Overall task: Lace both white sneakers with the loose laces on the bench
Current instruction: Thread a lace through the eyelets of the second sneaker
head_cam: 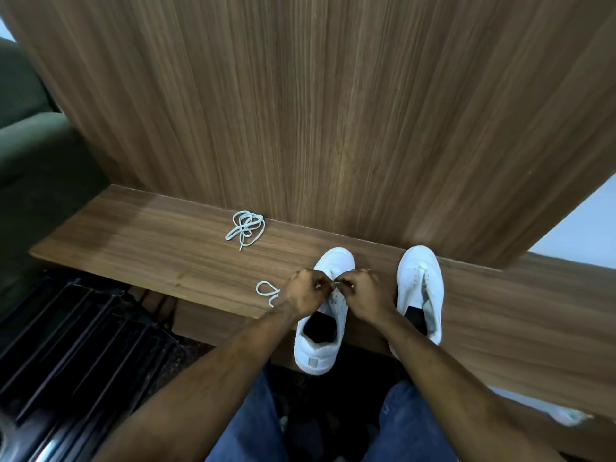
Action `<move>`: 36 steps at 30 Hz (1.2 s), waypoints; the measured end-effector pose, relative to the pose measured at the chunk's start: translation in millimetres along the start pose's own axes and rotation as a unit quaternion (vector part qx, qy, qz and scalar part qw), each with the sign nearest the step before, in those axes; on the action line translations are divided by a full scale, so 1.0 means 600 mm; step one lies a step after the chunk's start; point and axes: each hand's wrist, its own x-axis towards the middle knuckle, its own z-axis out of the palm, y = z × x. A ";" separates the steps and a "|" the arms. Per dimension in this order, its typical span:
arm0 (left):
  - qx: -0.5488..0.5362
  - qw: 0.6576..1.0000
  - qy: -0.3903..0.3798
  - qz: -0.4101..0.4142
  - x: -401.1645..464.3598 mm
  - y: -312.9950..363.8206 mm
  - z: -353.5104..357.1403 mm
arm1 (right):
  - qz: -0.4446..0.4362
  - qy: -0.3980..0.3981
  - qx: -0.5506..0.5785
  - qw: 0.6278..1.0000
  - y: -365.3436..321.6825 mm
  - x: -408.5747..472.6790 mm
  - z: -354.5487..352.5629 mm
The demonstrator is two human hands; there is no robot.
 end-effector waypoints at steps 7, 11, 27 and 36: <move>-0.210 0.976 0.004 -0.050 -0.004 -0.024 0.010 | 0.155 0.010 0.017 0.988 0.028 -0.023 -0.003; -0.185 0.982 -0.004 -0.035 -0.001 -0.020 0.024 | 0.112 -0.043 0.130 0.984 0.029 -0.020 0.014; -0.027 0.992 0.005 -0.122 -0.005 -0.026 0.027 | 0.178 0.002 0.133 0.975 0.027 -0.011 0.049; -0.176 0.965 0.018 -0.194 0.007 -0.050 0.031 | 0.164 -0.006 0.014 0.986 -0.003 0.000 0.056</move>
